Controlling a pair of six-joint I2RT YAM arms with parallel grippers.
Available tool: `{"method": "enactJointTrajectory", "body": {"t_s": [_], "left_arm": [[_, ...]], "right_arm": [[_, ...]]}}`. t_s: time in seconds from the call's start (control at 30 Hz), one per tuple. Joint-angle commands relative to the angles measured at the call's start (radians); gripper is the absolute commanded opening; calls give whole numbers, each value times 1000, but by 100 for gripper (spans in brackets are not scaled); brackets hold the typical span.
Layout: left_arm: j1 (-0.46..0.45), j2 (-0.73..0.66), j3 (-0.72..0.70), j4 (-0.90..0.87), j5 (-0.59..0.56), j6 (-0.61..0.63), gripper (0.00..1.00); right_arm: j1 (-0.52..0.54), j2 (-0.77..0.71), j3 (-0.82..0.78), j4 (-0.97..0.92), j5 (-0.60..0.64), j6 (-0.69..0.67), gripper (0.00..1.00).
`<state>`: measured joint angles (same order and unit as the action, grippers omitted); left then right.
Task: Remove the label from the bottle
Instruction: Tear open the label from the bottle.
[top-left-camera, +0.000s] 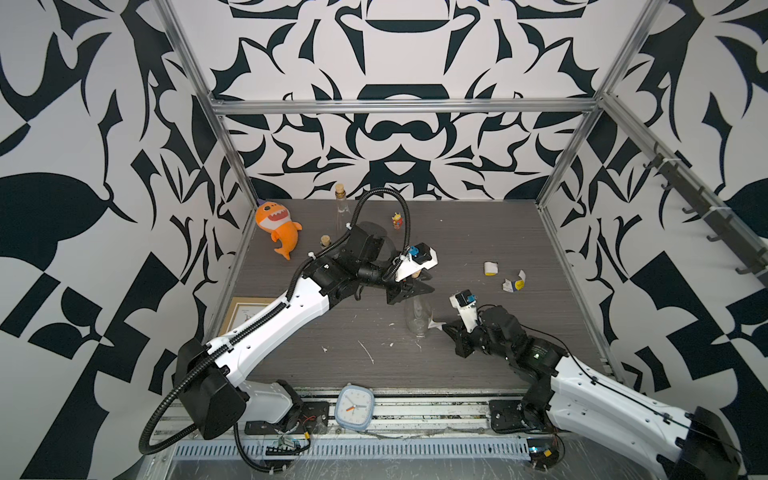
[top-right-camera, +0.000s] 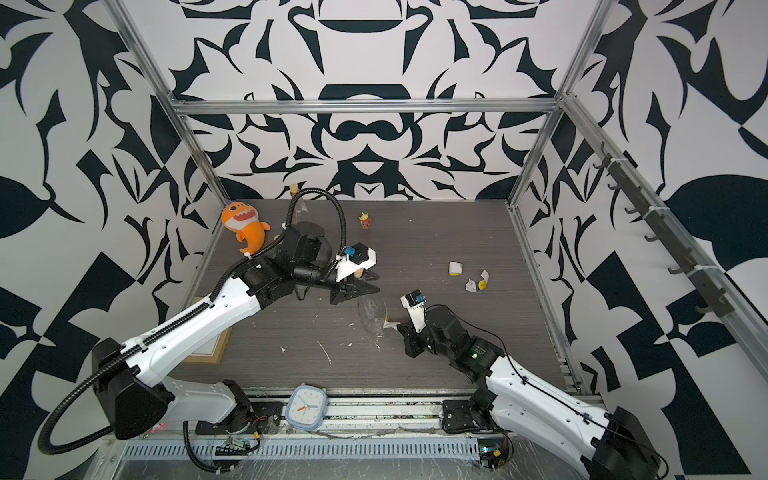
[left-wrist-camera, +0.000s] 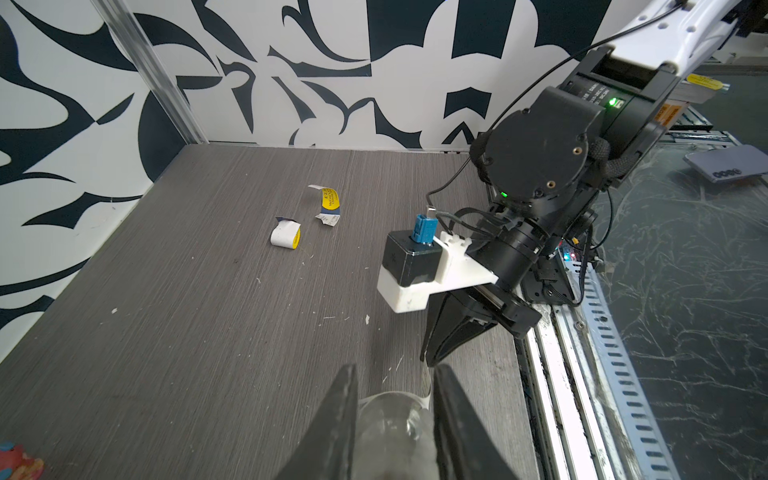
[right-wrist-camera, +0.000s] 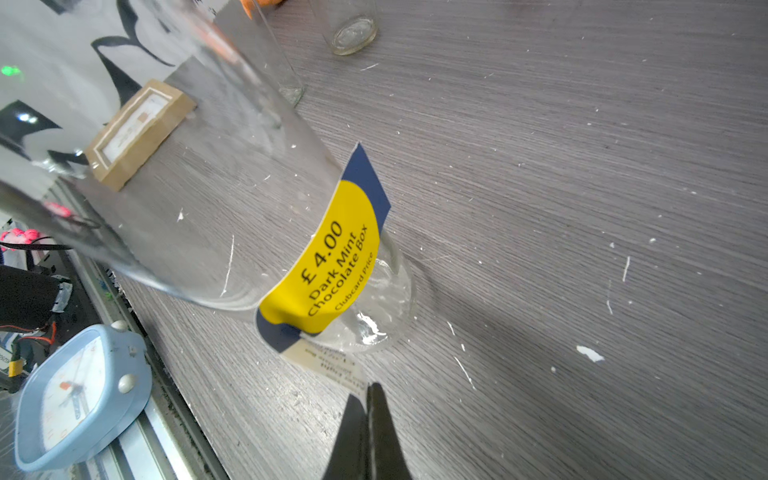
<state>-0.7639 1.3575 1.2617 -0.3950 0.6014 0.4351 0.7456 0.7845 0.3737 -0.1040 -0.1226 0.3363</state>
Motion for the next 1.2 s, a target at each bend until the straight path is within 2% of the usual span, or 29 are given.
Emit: {"method": "enactJointTrajectory", "body": {"t_s": [0.0, 0.17, 0.4, 0.53, 0.7, 0.73, 0.83, 0.9, 0.97, 1.03, 1.17], "left_arm": [[20, -6, 29, -180, -32, 36, 0], [20, 0, 59, -229, -37, 76, 0], [20, 25, 101, -275, -32, 139, 0], [20, 32, 106, -248, -41, 123, 0], [19, 1, 51, -171, -39, 106, 0], [20, -4, 41, -156, -32, 99, 4], [20, -25, 18, -116, -29, 79, 30], [20, -42, -7, -74, -43, 62, 54], [20, -61, -31, -24, -67, 35, 68], [20, -75, -46, 13, -89, 4, 97], [20, -125, -65, 45, -148, -41, 99]], "right_arm": [[-32, -13, 32, -37, 49, -15, 0], [-32, -4, 20, 22, -41, -19, 0], [-32, 104, 3, 183, -191, 12, 0], [-25, 126, -35, 302, -229, 53, 0], [-16, 129, -41, 296, -228, 50, 0], [-17, 126, -40, 290, -231, 47, 0], [-16, 117, -35, 265, -235, 39, 0], [-17, 116, -36, 259, -243, 35, 0], [-16, 117, -39, 265, -259, 38, 0], [-12, 119, -47, 284, -283, 39, 0], [12, 118, -70, 308, -291, 39, 0]]}}
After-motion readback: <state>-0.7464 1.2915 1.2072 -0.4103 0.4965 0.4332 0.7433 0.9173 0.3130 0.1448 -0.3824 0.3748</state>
